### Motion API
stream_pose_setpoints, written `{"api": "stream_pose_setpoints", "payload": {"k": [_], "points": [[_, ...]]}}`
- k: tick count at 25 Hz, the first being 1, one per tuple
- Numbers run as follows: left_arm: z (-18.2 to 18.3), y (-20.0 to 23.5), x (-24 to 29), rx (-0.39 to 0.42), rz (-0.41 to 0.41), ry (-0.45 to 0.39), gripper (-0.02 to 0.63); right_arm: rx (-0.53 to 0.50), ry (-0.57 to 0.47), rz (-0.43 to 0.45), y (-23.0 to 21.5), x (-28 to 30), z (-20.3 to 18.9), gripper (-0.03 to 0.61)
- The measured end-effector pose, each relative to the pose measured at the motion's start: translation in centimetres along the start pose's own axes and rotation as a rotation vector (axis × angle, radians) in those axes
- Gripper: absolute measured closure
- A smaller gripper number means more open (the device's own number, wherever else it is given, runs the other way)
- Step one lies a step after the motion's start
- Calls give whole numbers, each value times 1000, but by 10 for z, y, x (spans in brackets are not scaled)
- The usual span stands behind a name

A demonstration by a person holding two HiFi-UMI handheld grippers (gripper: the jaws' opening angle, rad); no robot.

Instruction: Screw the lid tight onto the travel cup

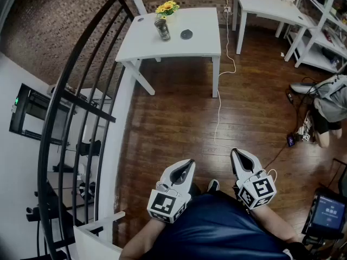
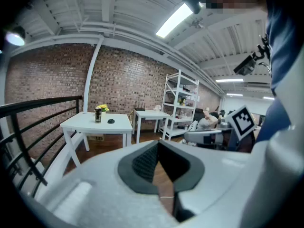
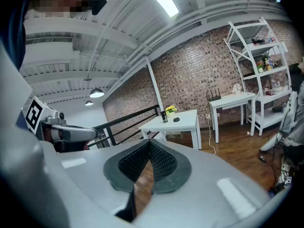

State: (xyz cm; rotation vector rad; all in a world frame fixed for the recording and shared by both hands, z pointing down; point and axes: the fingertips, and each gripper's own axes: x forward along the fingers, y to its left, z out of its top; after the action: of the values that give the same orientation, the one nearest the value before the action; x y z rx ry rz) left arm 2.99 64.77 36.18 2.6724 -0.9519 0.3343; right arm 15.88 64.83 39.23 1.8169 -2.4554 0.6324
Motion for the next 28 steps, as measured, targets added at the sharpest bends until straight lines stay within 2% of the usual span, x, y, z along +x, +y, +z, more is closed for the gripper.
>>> {"api": "stream_pose_setpoints", "payload": {"k": [5, 10, 15, 18, 21, 24, 28], "points": [[3, 27, 22, -22, -5, 7, 609, 5, 21, -8, -13, 32, 3, 568], [12, 83, 57, -40, -17, -11, 609, -23, 38, -37, -26, 88, 15, 568], [63, 153, 96, 53, -61, -95, 609, -72, 55, -84, -30, 162, 52, 568], [90, 195, 114, 63, -77, -128, 609, -84, 56, -109, -34, 209, 73, 568], [103, 240, 130, 44, -61, -142, 609, -71, 69, -115, -41, 256, 84, 568], [110, 276, 146, 23, -30, -154, 609, -96, 94, -75, -44, 293, 93, 568], [103, 321, 173, 18, 63, -146, 609, -149, 92, -29, -70, 343, 100, 568]]}}
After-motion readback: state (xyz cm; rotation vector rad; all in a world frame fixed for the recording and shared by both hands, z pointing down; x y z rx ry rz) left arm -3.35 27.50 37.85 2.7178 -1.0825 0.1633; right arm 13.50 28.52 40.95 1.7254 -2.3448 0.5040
